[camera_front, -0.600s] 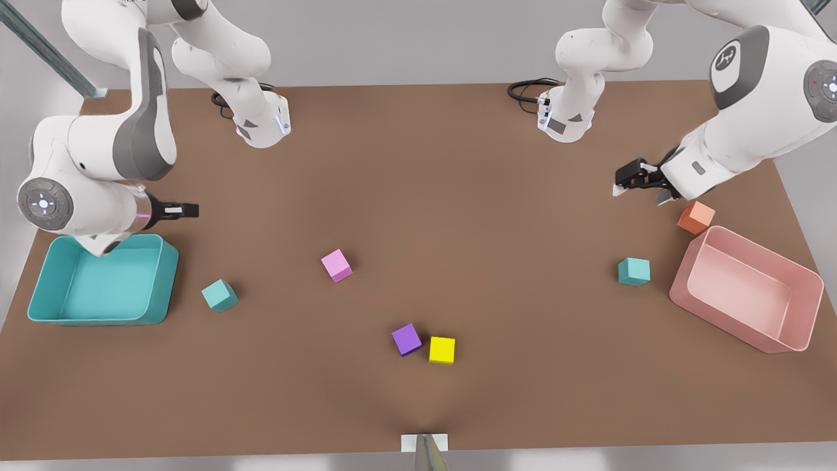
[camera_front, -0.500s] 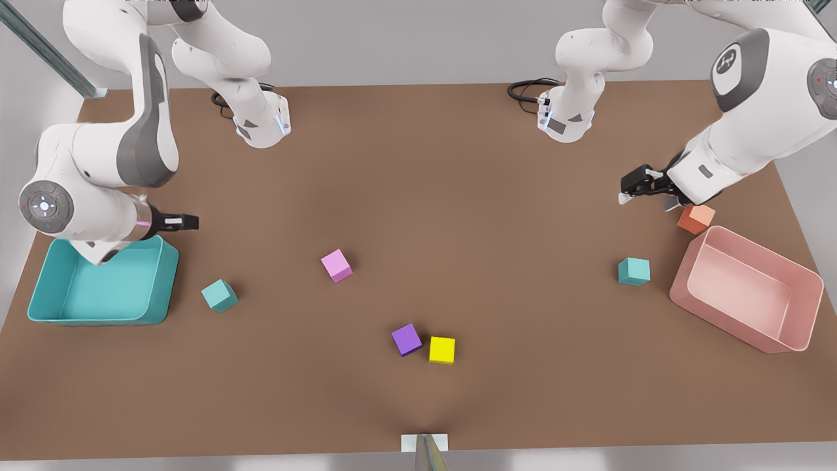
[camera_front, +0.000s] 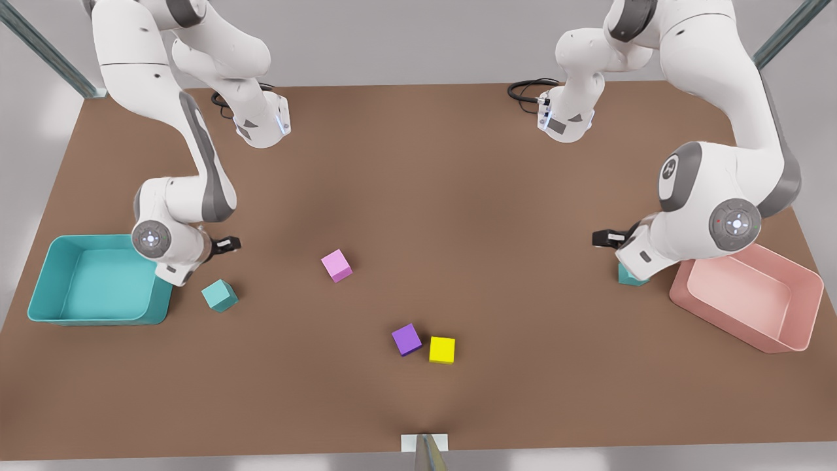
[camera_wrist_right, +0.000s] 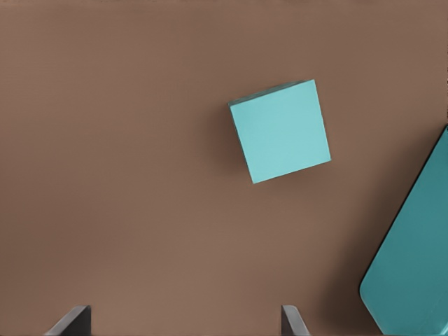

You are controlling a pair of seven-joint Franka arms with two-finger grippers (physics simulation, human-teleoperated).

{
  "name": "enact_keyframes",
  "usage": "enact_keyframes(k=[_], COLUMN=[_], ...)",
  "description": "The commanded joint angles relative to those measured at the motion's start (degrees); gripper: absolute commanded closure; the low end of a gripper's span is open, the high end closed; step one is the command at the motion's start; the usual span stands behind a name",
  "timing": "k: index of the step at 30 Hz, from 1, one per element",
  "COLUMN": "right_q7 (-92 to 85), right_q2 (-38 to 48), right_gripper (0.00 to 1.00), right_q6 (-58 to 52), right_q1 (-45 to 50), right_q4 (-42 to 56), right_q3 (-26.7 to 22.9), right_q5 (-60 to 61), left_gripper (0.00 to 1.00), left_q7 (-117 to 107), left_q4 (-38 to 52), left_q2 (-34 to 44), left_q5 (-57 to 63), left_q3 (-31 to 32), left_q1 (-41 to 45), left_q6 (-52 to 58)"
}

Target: Stack the two blue cubes on top of each other

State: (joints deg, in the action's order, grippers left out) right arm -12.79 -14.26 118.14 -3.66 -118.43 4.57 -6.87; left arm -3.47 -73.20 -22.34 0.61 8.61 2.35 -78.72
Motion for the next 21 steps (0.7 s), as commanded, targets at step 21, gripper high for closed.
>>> enact_keyframes(k=[21], right_q7=[-37.7], right_q2=[-12.0], right_gripper=[0.0], right_q6=[27.7], right_q1=[-1.4], right_q4=[1.7], right_q3=[-3.6], right_q5=[0.2], left_gripper=[0.0], left_q7=[0.7], left_q4=[3.9], left_q2=[-5.6], left_q5=[-0.7], left_q3=[-0.2], left_q1=[-2.7], left_q6=[-1.9])
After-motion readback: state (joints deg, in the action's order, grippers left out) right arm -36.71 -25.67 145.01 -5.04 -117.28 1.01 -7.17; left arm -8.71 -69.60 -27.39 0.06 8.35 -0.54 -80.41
